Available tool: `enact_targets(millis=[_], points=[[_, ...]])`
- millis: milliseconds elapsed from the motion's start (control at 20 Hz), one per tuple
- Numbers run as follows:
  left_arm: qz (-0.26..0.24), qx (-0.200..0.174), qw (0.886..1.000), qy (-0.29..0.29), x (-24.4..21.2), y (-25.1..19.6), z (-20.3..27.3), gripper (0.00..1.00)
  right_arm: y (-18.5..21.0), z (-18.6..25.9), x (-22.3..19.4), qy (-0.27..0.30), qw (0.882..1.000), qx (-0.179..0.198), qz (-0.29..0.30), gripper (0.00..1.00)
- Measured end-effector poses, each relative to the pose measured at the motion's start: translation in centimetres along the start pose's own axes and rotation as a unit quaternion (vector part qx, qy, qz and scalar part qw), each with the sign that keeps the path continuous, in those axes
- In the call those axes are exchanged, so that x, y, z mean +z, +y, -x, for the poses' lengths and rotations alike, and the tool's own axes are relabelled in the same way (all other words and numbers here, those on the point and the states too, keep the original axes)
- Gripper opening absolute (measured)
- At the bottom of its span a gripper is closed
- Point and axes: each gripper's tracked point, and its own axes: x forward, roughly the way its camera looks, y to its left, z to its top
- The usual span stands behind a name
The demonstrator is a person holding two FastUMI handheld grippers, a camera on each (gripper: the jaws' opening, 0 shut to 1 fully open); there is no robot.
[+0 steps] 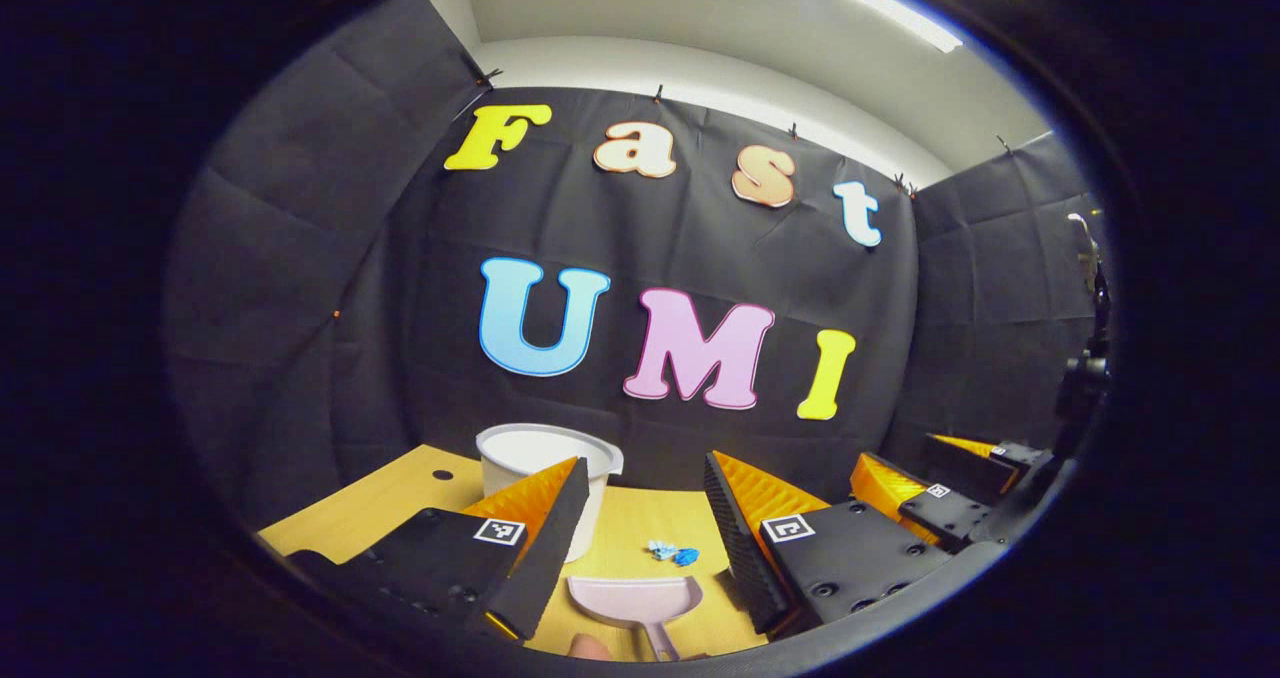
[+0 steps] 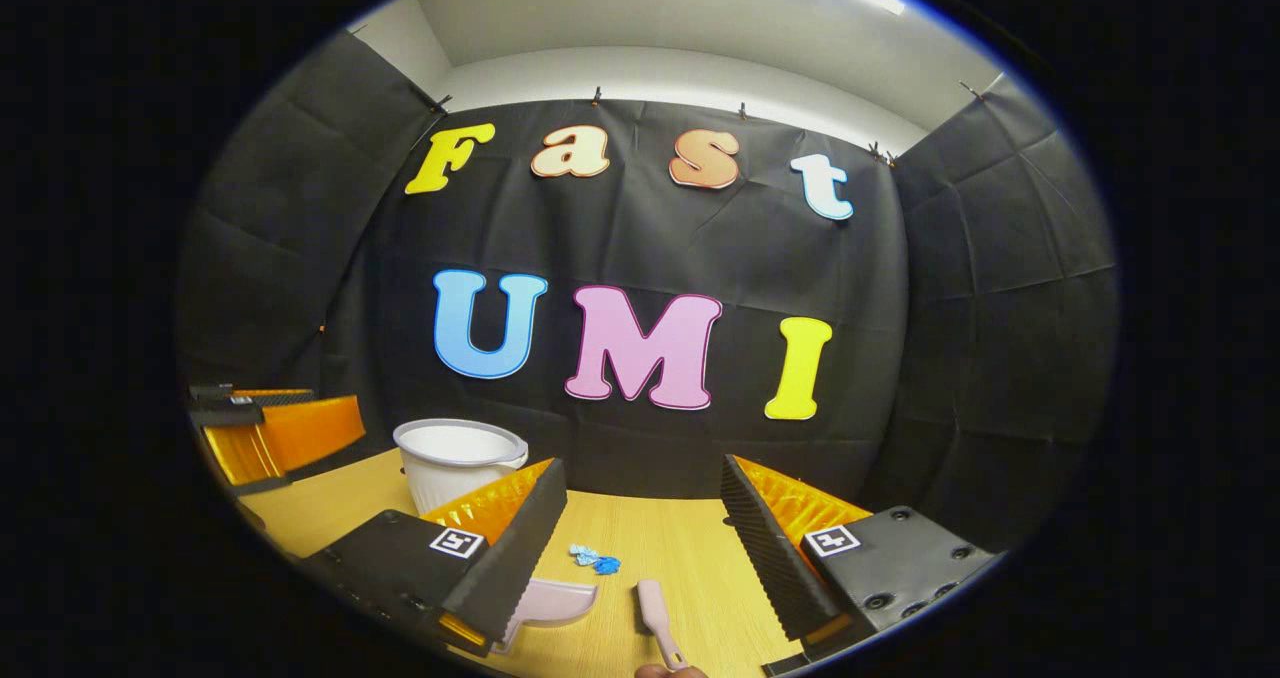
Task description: Pick up the small broom and dustpan from the desktop, sweep the trash into the dustpan with the broom, and then empty the trash into the garbage bin.
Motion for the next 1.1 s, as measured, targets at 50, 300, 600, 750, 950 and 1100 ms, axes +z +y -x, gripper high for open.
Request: enact_targets(millis=[50,300,600,750,950,1100], points=[[0.004,0.002,1.0,-0.013,0.3,0.2,0.2,0.69,0.3,0.5,0.5,-0.006,1.0,0.004,0.005,1.0],[-0.017,0.067,0.998,0.011,-1.3,1.6,-0.8,0.69,0.7,-0.5,1.0,-0.023,1.0,0.019,-0.007,0.97],[-0.048,0.011,0.999,-0.014,-0.1,-2.2,-2.2,0.69,-2.4,-2.2,0.2,-0.011,0.999,-0.002,-0.039,1.0],[-0.03,-0.035,0.999,-0.013,-0.1,-4.1,-3.9,0.68,-3.9,-3.5,0.0,-0.014,0.999,-0.011,-0.031,0.97],[-0.068,-0.007,0.997,0.019,-1.4,-3.1,-5.9,0.69,-4.9,-4.6,0.0,-0.017,0.999,-0.016,-0.04,1.0],[-0.086,0.009,0.996,0.025,-2.2,-3.0,-6.3,0.69,-5.1,-5.2,-0.5,-0.017,0.999,-0.013,-0.035,0.97]])
